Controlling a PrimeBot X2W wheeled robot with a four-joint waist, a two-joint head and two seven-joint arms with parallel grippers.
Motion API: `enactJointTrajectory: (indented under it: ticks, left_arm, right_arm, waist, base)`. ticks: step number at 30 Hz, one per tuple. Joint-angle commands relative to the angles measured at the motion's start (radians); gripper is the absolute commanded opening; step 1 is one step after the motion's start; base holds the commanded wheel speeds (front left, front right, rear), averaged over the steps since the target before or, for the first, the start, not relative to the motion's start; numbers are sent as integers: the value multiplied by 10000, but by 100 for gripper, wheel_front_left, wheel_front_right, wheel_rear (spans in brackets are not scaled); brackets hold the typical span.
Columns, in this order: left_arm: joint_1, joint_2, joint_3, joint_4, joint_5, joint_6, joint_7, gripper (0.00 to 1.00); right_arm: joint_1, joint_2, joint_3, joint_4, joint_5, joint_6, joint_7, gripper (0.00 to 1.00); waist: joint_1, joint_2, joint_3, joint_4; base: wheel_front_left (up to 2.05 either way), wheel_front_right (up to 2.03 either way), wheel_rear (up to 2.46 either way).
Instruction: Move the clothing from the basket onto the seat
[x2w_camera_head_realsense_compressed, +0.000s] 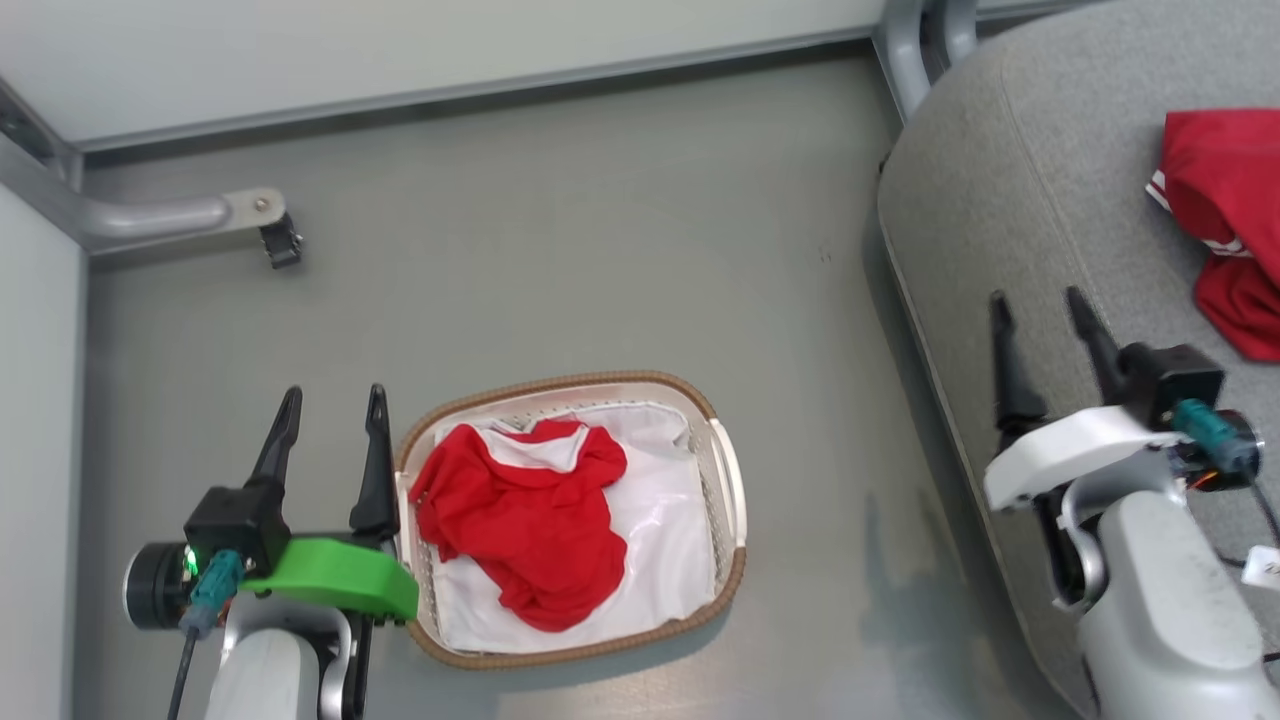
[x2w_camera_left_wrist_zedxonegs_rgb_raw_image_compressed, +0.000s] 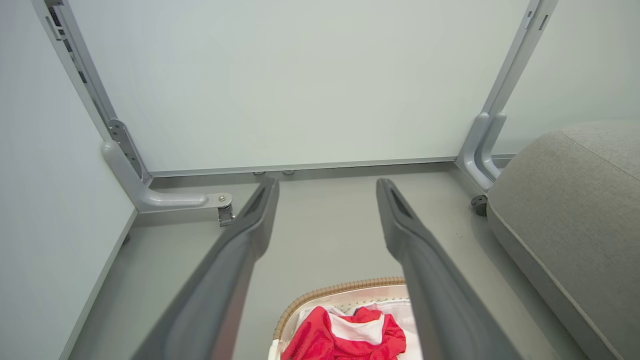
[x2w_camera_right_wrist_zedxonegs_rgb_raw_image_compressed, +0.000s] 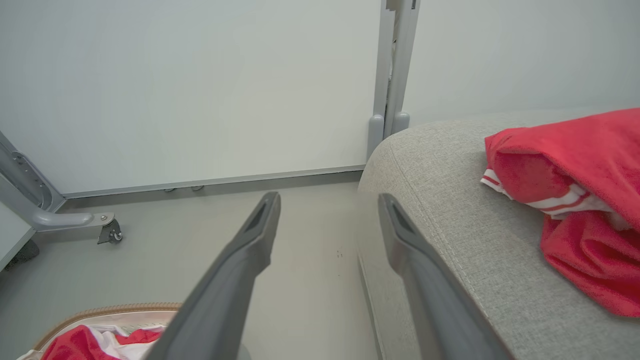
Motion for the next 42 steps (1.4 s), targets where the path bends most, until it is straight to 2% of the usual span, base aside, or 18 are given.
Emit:
enactJointTrajectory:
  ticks: [1, 6, 12, 24, 33, 42]
  left_arm:
    - [256, -37, 142, 63, 161, 90, -4, 100]
    - [694, -76, 507, 295, 283, 241, -4, 100]
    - [1421, -77, 592, 360, 33, 330, -4, 100]
    - [2640, -77, 346, -53, -326, 571, -4, 100]
    - [2476, -78, -63, 248, -452, 422, -2, 100]
    - [1420, -73, -1034, 1151, -1048, 323, -4, 100]
  right_arm:
    - [284, 84, 149, -41, -130, -10, -2, 100]
    - [662, 368, 625, -178, -245, -10, -2, 100]
    - [1267, 403, 1335, -208, -369, -12, -2, 100]
    - [2498, 465, 1319, -260, -492, -12, -2, 100]
    - [2389, 482, 1338, -385, -395, -12, -2, 100]
    - [1505, 480, 1581, -839, -297, -12, -2, 100]
  waist:
    - [0, 0, -516, 391]
    - [0, 0, -1026, 420]
    - [0, 0, -1635, 330]
    - [0, 0, -2282, 304]
    - [0, 0, -2046, 276]
    - [0, 0, -623, 2]
  base:
    - [0, 0, 0]
    - [0, 0, 0]
    - [0, 0, 0]
    - [0, 0, 0]
    - [0, 0, 0]
    - [0, 0, 0]
